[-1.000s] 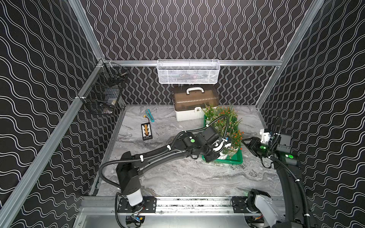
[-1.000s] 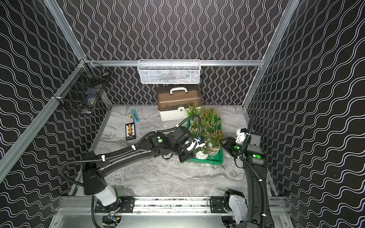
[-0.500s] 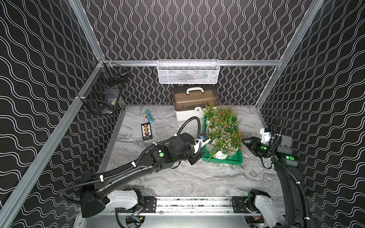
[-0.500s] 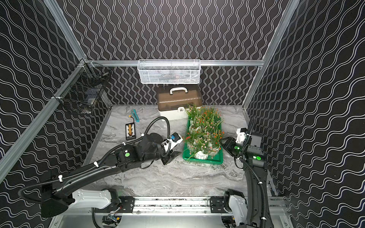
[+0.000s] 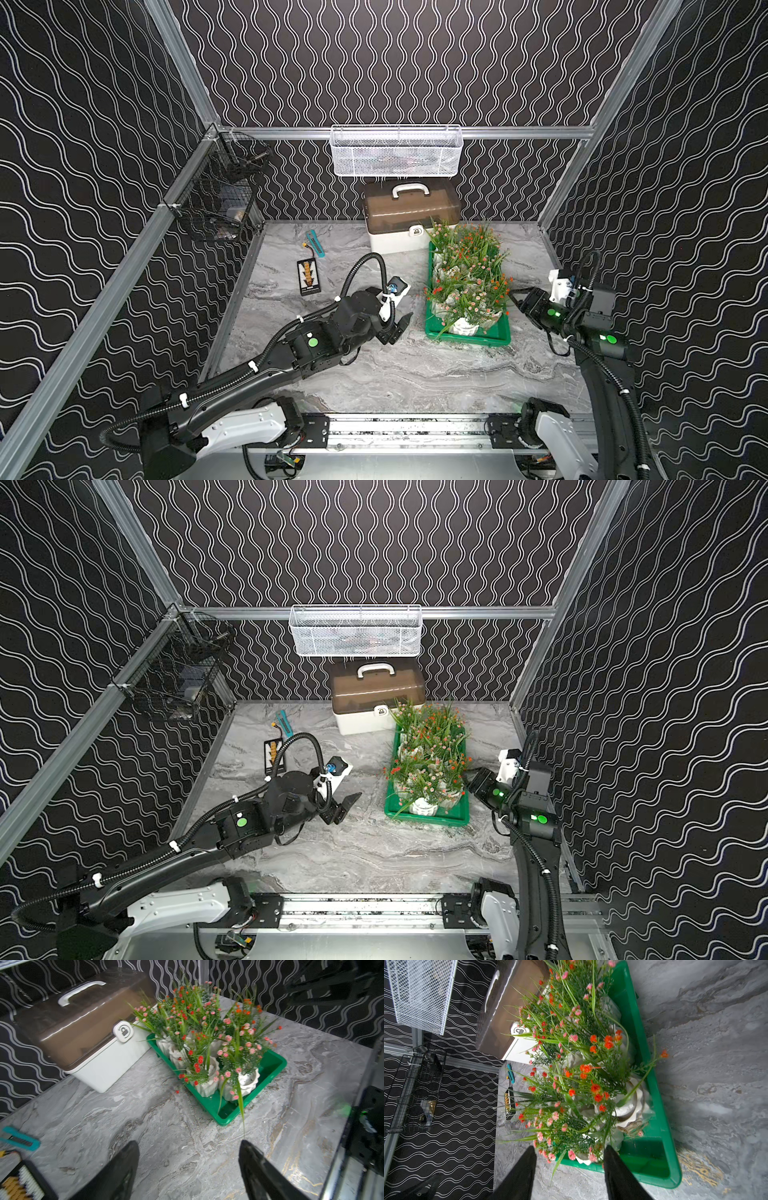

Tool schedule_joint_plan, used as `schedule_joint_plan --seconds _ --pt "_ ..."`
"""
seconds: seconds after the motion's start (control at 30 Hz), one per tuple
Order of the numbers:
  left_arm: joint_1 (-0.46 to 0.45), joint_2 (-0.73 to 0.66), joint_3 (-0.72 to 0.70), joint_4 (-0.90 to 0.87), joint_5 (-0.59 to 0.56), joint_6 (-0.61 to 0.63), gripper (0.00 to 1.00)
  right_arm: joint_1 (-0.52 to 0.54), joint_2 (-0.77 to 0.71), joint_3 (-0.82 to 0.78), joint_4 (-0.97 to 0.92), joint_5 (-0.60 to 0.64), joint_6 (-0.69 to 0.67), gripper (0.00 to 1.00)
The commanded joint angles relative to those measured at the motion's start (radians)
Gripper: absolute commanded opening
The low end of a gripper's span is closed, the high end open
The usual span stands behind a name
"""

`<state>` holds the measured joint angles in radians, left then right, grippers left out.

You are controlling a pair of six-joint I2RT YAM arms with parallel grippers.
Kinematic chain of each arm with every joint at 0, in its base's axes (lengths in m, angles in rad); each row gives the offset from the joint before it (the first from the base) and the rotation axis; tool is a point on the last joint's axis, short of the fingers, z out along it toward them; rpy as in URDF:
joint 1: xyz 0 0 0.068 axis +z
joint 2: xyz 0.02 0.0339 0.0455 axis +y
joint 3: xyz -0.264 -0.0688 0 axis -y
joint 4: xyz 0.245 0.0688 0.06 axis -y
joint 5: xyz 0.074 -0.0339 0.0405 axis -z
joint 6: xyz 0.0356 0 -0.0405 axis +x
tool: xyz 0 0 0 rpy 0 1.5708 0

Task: Put the potted gypsophila into the storage box
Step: Reset both arms

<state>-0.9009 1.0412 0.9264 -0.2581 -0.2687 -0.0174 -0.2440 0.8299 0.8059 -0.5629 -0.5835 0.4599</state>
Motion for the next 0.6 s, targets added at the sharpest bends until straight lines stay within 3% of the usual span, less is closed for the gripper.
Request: schedule_joint_plan --seconds 0.0,0.07,0.27,0.4,0.57 --pt "0.025 -0.006 -0.005 0.062 -0.120 -0.037 0.93 0.002 0.018 0.008 0.133 0.013 -0.003 0.62" --pt "0.050 -0.010 -0.024 0.093 -0.154 -0.046 0.99 0.002 0.040 0.014 0.170 0.010 -0.020 0.65" --pt "0.170 -0.018 -0.070 0.172 -0.181 -0.022 0.99 0.002 0.124 0.058 0.245 0.065 -0.052 0.72" --pt "0.288 -0.041 -0.112 0.225 -0.158 -0.027 0.99 0.000 0.171 0.078 0.302 0.143 -0.067 1.00" --pt "0.467 -0.037 -0.142 0.246 -0.120 -0.041 0.99 0.000 0.213 0.109 0.324 0.261 -0.118 1.00"
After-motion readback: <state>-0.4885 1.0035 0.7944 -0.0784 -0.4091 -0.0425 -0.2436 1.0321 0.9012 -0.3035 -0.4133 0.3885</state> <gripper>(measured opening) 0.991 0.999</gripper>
